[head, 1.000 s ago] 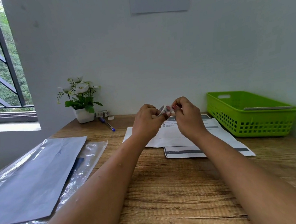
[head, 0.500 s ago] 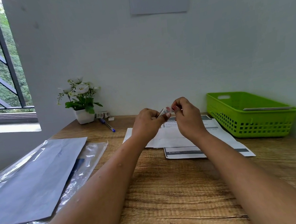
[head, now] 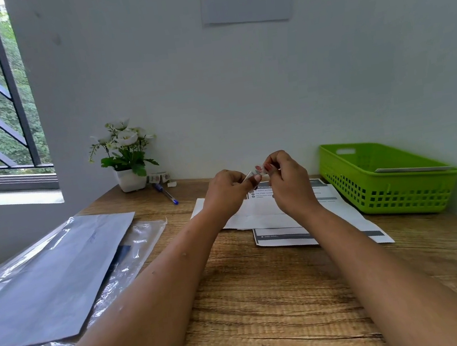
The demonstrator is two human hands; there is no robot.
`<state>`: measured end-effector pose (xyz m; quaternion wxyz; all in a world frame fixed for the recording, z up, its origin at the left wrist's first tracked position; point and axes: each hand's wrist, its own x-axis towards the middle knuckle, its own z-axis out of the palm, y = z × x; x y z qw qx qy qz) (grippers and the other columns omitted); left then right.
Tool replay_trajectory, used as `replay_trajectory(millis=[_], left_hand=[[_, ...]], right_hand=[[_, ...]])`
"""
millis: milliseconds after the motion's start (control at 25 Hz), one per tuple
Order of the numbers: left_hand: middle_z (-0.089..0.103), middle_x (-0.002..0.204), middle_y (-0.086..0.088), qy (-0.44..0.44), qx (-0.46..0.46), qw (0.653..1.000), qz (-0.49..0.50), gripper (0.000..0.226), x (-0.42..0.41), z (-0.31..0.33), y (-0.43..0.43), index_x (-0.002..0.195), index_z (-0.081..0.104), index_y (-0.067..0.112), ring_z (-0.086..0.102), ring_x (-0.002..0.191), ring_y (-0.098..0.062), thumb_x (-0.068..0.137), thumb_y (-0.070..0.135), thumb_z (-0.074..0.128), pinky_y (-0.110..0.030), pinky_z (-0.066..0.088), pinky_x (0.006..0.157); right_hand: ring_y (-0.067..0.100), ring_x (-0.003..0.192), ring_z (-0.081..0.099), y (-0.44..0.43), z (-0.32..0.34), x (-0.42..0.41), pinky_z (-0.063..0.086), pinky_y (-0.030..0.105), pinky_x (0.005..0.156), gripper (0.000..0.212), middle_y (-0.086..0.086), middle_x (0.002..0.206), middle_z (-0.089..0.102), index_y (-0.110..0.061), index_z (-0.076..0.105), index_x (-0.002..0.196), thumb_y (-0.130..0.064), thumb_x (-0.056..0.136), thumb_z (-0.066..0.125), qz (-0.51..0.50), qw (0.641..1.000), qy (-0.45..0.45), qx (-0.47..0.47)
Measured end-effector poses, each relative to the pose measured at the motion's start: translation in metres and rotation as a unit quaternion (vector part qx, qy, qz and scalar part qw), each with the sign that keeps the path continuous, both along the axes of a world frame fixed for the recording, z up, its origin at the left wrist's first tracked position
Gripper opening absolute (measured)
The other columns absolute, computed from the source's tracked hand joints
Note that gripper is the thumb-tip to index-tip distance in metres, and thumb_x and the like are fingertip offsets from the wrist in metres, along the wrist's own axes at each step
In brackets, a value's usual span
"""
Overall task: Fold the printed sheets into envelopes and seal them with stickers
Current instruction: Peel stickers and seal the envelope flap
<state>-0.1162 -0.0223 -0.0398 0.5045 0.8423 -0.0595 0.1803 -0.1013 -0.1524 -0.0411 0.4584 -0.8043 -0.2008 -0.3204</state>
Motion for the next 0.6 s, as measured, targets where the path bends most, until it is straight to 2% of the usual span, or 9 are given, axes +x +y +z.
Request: replay_trajectory(millis=[120,200,280,360,480,560,600], left_hand=[[0.042,0.056,-0.001,-0.003,-0.003,1.000,-0.003,0.038,0.000,0.000,0.000,0.059,0.058,0.018,0.035,0.056,-0.014,0.087,0.044,0.062,-0.027,0.028,0.057],[0.044,0.058,0.000,-0.006,-0.008,1.000,-0.008,0.037,0.000,0.000,0.001,0.059,0.058,0.019,0.036,0.057,-0.014,0.088,0.043,0.061,-0.028,0.029,0.058],[0.048,0.063,-0.001,-0.007,-0.011,1.000,-0.019,0.033,-0.001,0.000,0.001,0.066,0.063,0.015,0.040,0.062,-0.015,0.089,0.040,0.060,-0.029,0.033,0.060],[0.049,0.066,0.001,-0.008,-0.018,0.999,-0.041,0.026,-0.003,0.001,0.000,0.072,0.063,0.018,0.042,0.063,-0.013,0.092,0.034,0.058,-0.026,0.036,0.059],[0.051,0.069,0.003,-0.020,-0.015,0.997,-0.068,0.018,-0.005,0.001,-0.004,0.083,0.059,0.018,0.047,0.065,-0.011,0.096,0.028,0.053,-0.019,0.036,0.055],[0.053,0.073,0.003,-0.017,-0.009,0.996,-0.084,0.018,-0.004,0.001,-0.004,0.089,0.059,0.015,0.051,0.067,-0.012,0.097,0.028,0.050,-0.020,0.038,0.055],[0.054,0.074,0.003,-0.011,-0.003,0.996,-0.089,0.018,-0.003,0.001,-0.003,0.092,0.059,0.015,0.052,0.067,-0.012,0.098,0.029,0.049,-0.021,0.039,0.054]], right_hand=[[0.015,0.071,0.049,0.000,0.000,-0.001,0.039,0.023,0.060,0.012,0.003,0.087,0.058,-0.010,0.053,0.091,-0.005,0.096,0.043,0.013,1.000,-0.006,0.008],[0.008,0.068,0.048,-0.001,0.001,-0.002,0.046,0.032,0.063,0.012,0.001,0.086,0.057,-0.010,0.053,0.091,-0.004,0.096,0.043,0.019,1.000,-0.010,0.009],[0.004,0.067,0.050,-0.002,0.002,-0.004,0.053,0.040,0.065,0.011,-0.002,0.082,0.056,-0.009,0.052,0.095,-0.003,0.095,0.043,0.025,0.999,-0.017,0.013],[0.007,0.074,0.057,-0.006,0.005,-0.006,0.056,0.041,0.065,0.016,-0.003,0.080,0.056,-0.011,0.051,0.106,-0.003,0.096,0.041,0.039,0.998,-0.015,0.037],[0.017,0.092,0.061,-0.014,0.009,-0.010,0.058,0.034,0.063,0.028,0.005,0.093,0.060,-0.023,0.047,0.125,-0.015,0.099,0.043,0.093,0.993,0.052,0.056],[0.015,0.092,0.060,-0.016,0.009,-0.008,0.058,0.035,0.068,0.029,0.002,0.095,0.061,-0.024,0.053,0.125,-0.025,0.096,0.052,0.101,0.991,0.077,0.034],[0.015,0.090,0.061,-0.017,0.008,-0.006,0.058,0.038,0.073,0.024,-0.001,0.093,0.063,-0.022,0.059,0.117,-0.026,0.094,0.056,0.089,0.993,0.071,0.021]])
